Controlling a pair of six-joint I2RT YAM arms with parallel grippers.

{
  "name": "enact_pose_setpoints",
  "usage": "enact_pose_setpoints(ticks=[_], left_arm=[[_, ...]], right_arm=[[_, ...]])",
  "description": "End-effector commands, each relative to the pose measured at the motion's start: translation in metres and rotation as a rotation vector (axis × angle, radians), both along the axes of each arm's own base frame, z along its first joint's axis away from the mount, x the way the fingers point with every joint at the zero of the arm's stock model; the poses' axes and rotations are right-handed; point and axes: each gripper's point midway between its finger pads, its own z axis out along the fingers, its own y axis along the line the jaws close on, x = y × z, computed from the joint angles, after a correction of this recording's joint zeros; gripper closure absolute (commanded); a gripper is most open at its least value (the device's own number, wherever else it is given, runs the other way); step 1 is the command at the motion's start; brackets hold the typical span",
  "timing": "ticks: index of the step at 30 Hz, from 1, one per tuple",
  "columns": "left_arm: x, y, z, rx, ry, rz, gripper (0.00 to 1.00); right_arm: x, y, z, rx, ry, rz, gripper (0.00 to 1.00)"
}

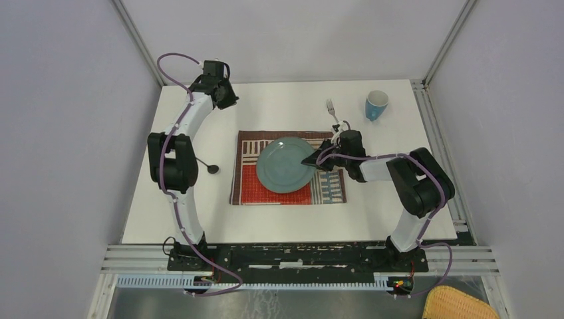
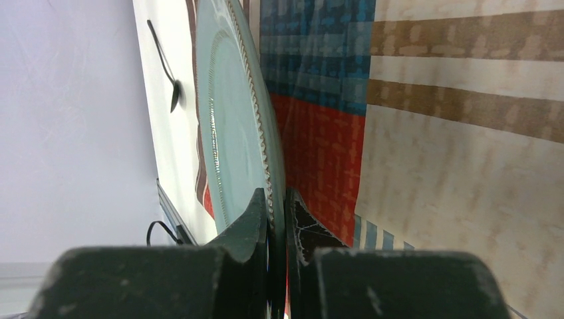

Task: Set the dinner table for one person
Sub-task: Place the plate on the napkin.

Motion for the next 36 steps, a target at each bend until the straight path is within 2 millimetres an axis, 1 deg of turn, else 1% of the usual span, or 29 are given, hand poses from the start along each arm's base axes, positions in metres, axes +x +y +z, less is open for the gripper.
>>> enact_pose_setpoints(ticks=[1, 7, 23, 29, 36], left_arm=[[-0.001, 0.000, 0.039, -0.001, -0.090, -0.001, 0.97], [-0.002, -0.001, 0.042, 0.000, -0.095, -0.006, 0.97], [-0.001, -0.003, 0.042, -0.001, -0.095, -0.011, 0.97], [-0.001, -0.002, 0.047, 0.003, -0.106, -0.010, 0.97], [-0.001, -0.003, 0.048, 0.000, -0.108, -0.012, 0.97]], right_arm=[[0.011, 0.016, 0.053, 0.140, -0.169, 0.044, 1.00], [0.014, 0.017, 0.041, 0.124, -0.161, 0.051, 1.00], [0.017, 0.017, 0.018, 0.087, -0.120, 0.051, 1.00], [0.017, 0.018, 0.007, 0.073, -0.090, 0.056, 1.00], [0.013, 0.015, 0.001, 0.065, -0.067, 0.047, 1.00]])
